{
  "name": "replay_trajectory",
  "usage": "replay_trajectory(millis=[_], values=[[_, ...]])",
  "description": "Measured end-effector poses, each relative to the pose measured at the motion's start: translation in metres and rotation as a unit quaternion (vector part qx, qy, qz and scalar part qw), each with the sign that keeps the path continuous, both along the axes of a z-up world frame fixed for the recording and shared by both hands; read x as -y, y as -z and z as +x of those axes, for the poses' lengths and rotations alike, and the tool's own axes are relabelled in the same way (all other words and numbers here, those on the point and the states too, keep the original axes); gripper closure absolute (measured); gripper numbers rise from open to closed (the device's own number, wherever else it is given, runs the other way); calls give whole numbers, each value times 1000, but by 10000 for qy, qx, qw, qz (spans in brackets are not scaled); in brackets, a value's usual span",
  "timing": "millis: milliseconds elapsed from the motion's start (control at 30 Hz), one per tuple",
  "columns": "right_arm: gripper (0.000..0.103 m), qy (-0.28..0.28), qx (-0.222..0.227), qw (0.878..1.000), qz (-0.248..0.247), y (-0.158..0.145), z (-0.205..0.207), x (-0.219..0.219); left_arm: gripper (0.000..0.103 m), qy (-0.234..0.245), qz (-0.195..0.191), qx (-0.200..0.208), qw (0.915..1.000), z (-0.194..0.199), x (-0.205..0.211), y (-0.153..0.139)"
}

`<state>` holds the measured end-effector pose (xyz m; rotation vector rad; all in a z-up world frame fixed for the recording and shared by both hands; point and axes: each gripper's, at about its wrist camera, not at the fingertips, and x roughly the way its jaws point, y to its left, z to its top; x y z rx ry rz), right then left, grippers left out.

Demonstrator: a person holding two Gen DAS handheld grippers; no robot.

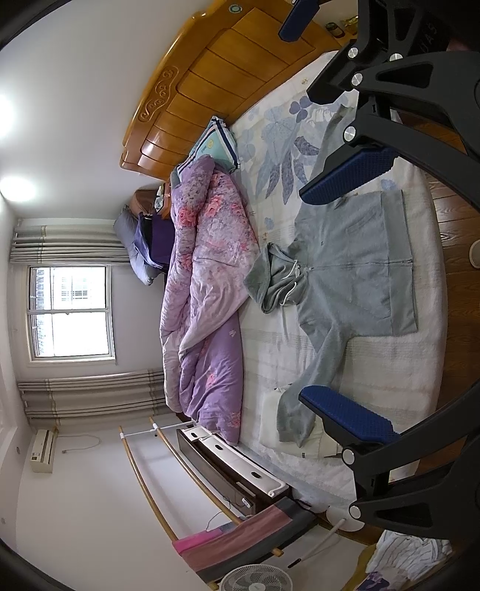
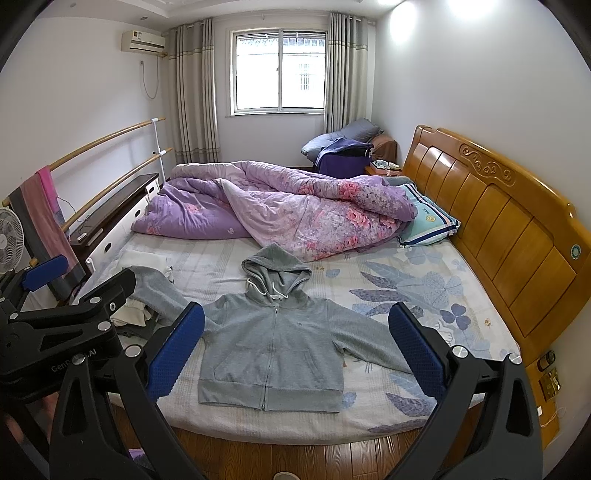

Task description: Fold large clothes

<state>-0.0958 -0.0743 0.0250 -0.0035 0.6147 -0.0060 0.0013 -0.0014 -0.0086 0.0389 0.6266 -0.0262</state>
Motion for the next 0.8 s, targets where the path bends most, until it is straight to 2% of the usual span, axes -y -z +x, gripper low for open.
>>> replay_trajectory(millis=[800], values=[[7, 1, -29, 10000, 14, 5, 2, 2, 5, -5, -12, -44, 10000, 2, -3, 3]])
